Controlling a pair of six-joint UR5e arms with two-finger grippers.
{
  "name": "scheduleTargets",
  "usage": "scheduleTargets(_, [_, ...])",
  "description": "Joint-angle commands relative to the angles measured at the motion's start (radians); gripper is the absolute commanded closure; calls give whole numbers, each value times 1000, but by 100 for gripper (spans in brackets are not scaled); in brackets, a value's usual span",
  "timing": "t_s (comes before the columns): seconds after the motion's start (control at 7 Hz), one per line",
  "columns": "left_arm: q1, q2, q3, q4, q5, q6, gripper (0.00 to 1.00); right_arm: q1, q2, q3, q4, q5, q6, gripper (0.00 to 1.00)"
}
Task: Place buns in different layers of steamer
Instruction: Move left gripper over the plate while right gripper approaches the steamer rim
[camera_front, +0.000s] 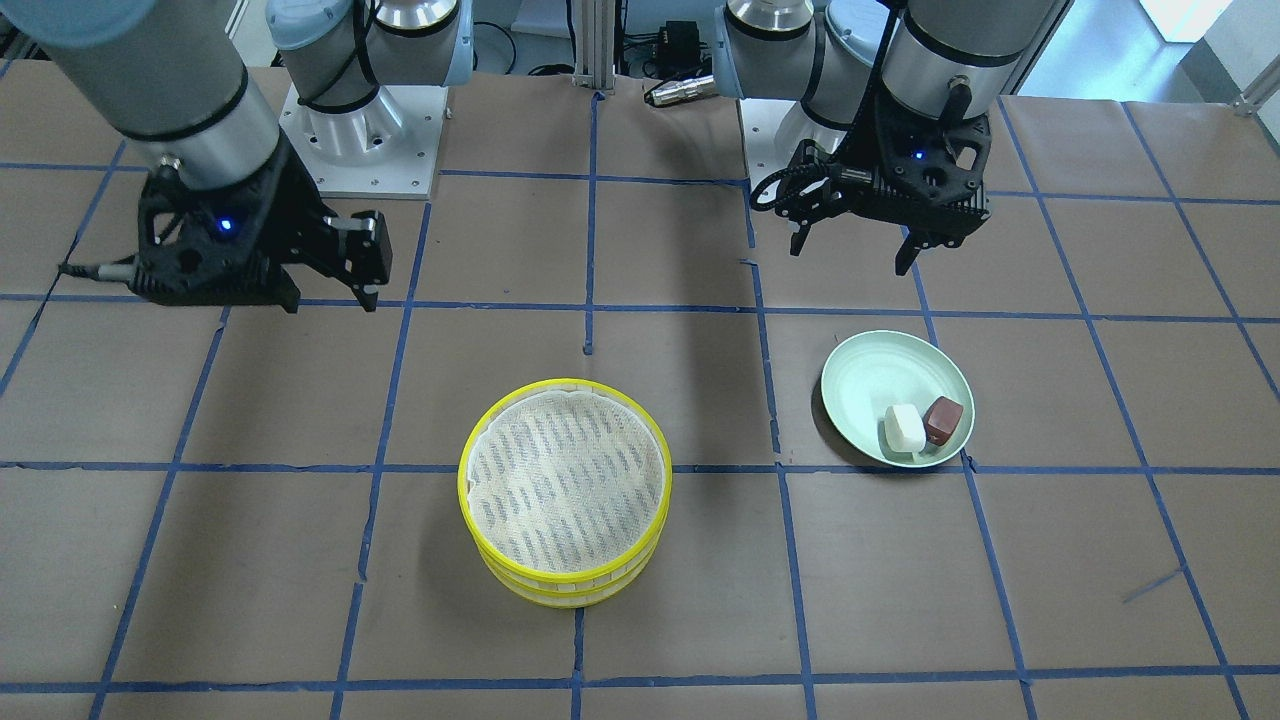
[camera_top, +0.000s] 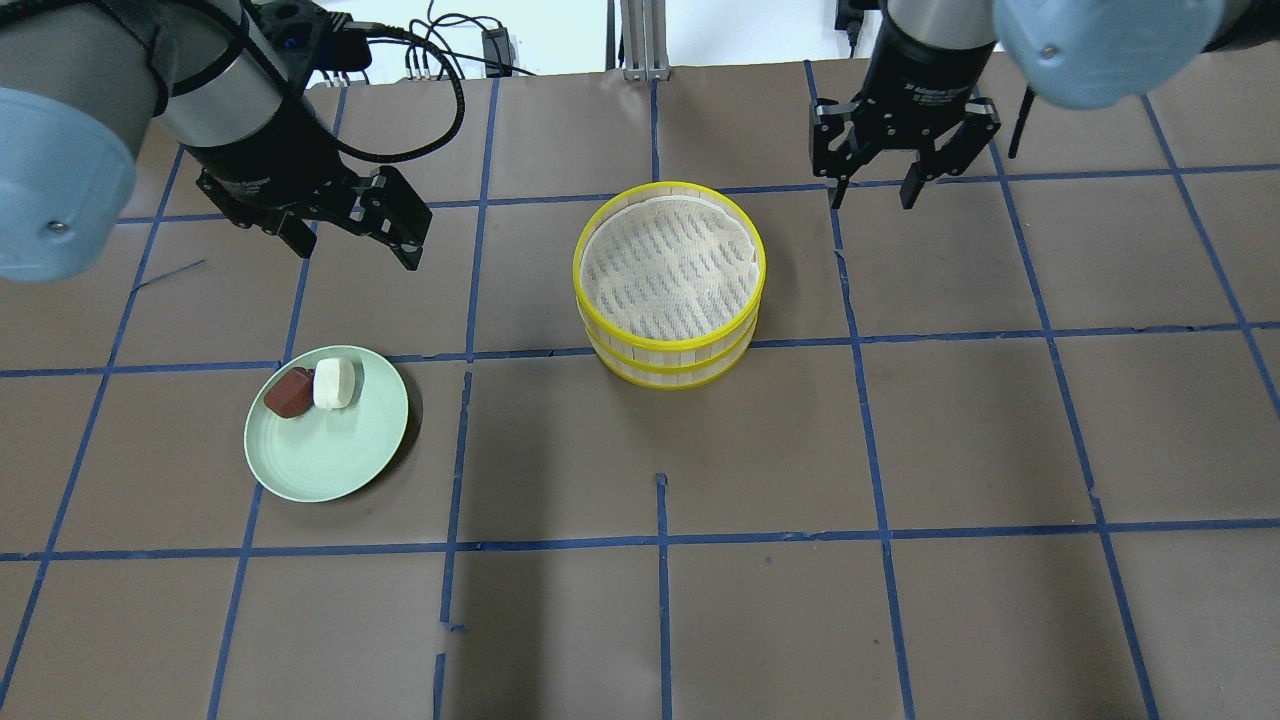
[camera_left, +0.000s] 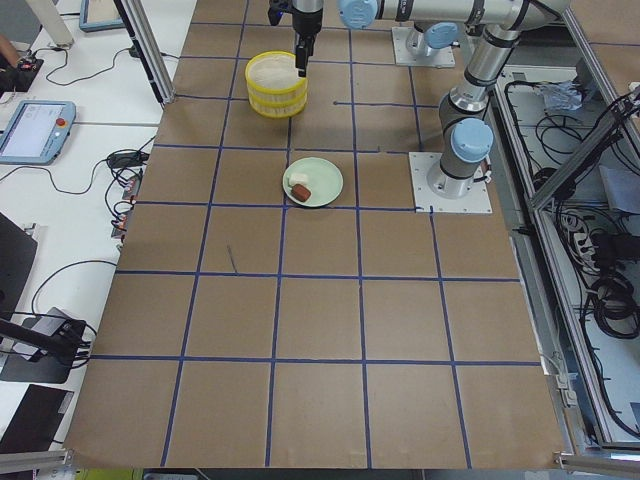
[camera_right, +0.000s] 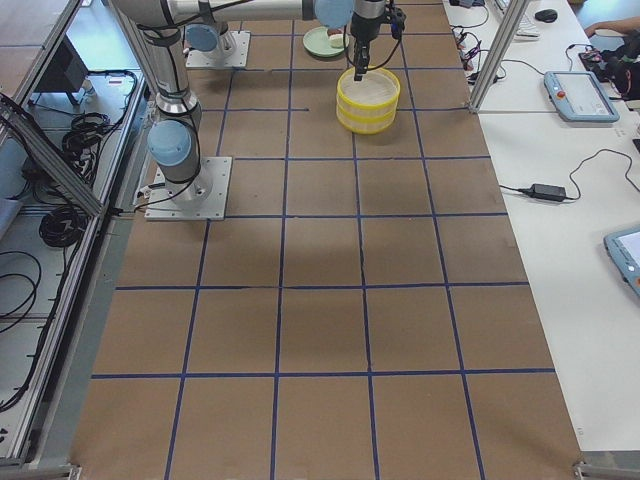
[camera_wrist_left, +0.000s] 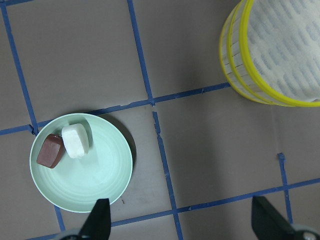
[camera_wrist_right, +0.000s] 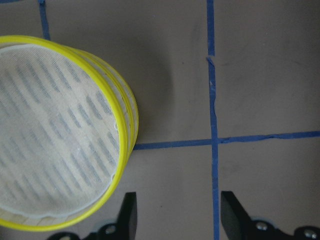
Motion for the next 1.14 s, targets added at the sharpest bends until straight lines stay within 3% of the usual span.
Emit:
scheduleTargets(0.0, [2, 1, 0, 0, 0, 5, 0, -14, -40, 4, 39, -4, -73, 4])
scheduleTargets(0.57, [40, 18, -5, -8, 5, 13, 0, -14, -39, 19, 33, -3, -93, 1])
scheduleTargets(0.86, [141, 12, -124, 3, 2, 95, 0, -8, -13, 90, -79, -6, -87, 0])
scheduleTargets(1.0, [178, -14, -182, 45, 76, 93, 0, 0, 53, 98, -135, 2, -60, 0])
